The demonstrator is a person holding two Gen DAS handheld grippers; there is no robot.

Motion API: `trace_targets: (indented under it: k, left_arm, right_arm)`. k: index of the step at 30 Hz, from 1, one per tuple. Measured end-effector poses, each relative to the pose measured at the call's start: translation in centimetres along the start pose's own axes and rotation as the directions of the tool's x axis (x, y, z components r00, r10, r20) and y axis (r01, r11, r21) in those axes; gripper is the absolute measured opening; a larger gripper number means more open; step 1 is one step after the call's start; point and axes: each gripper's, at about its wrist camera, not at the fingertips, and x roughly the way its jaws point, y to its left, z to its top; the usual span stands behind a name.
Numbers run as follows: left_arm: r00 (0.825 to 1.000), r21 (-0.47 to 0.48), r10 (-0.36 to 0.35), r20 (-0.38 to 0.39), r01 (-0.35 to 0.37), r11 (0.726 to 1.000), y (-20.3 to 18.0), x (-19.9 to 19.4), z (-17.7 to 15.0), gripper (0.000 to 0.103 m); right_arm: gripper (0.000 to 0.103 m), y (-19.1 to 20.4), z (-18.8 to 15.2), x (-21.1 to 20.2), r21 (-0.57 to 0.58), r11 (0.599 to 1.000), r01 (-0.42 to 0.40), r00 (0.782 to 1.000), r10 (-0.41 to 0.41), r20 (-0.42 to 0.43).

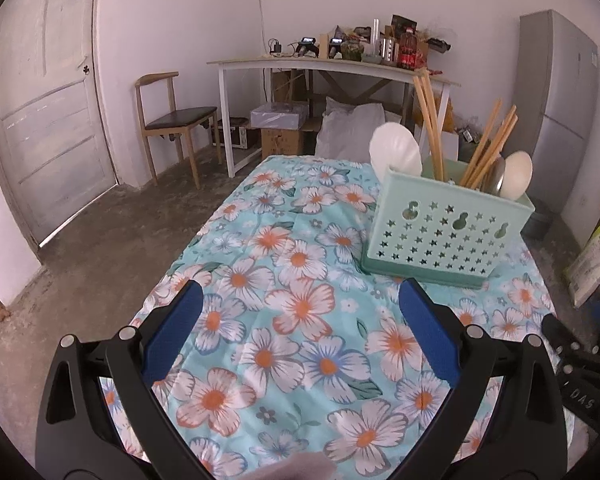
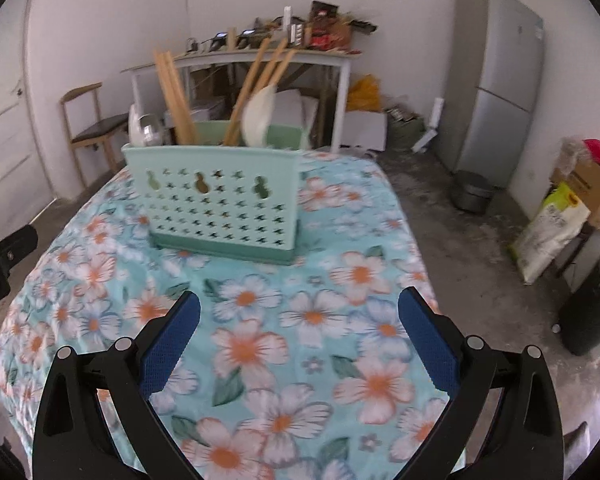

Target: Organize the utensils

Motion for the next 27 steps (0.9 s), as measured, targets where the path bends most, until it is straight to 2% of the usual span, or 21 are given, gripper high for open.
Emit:
trace_targets:
  k: [8,17,27]
  left_arm:
    - [1.0,0.021,-0.022,-0.008,0.022,1.0,-0.8,-0.3,-0.3,0.095]
    - [0.997,0.054,-0.072,-0.009,0.073,0.996,-1.8,-0.7,-0.4,0.095]
    - [0.998,0.058,-0.06,-0.02,0.061,0.996,-2.1,-0.4,-0.6,0.095]
  right_arm:
    - [0.096,-1.5,0.4,-0.9,0.03,0.999,0.042,0.998,-0.043,0.043]
    - [0.096,-2.4,0.5,-1.4,0.05,0.997,0.056,0.997,-0.058,0.049]
    - [0.096,-2.5,0.3,-1.3,0.055,0.997,0.051,0.998,-0.054,0.041]
